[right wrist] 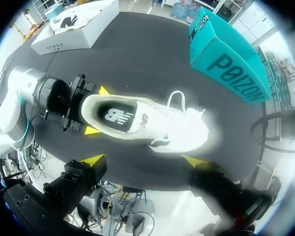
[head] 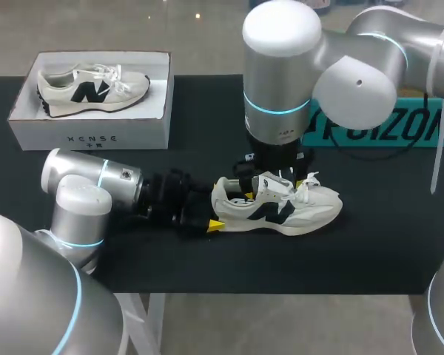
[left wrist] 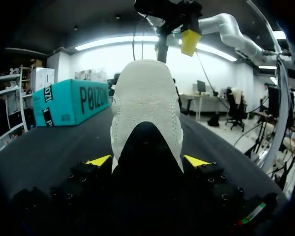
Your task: Take the shoe out of the shoebox, open the shoe tongue, remove and reinsert the insole, then place the shoe into the shoebox
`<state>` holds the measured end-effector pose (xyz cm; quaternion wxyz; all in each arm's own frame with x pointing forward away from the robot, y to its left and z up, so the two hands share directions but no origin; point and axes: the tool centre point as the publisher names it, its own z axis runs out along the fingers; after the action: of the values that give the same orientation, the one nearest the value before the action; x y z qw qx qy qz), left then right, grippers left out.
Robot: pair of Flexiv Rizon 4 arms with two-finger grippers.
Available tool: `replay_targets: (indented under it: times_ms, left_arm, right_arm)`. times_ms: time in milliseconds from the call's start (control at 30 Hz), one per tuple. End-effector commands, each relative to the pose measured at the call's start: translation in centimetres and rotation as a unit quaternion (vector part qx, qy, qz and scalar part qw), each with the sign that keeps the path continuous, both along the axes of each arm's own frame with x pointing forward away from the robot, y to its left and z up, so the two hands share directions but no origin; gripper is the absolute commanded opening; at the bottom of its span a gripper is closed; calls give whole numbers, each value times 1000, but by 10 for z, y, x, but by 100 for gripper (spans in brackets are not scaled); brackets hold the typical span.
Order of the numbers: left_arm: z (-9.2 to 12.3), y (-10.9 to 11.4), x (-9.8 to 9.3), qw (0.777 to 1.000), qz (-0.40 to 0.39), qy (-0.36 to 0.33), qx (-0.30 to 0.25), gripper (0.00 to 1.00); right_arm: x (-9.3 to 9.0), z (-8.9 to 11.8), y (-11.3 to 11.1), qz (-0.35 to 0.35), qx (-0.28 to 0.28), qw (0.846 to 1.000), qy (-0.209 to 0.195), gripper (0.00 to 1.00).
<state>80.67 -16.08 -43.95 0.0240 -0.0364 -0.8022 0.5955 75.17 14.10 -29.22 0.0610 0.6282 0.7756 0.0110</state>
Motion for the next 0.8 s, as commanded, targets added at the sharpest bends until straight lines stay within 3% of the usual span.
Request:
replay_targets:
  times_ms: [33, 500, 800]
  left_arm:
    - [-4, -2, 0, 1000, 0, 0, 1, 0]
    - [-4, -2, 0, 1000, 0, 0, 1, 0]
    - [-4, -2, 0, 1000, 0, 0, 1, 0]
  right_arm:
    - [13, -15, 12, -9, -18, 1000, 3, 100]
    - [37, -46, 4, -19, -20, 1000, 12, 100]
    - [51, -52, -8, -33, -15, 999, 17, 100]
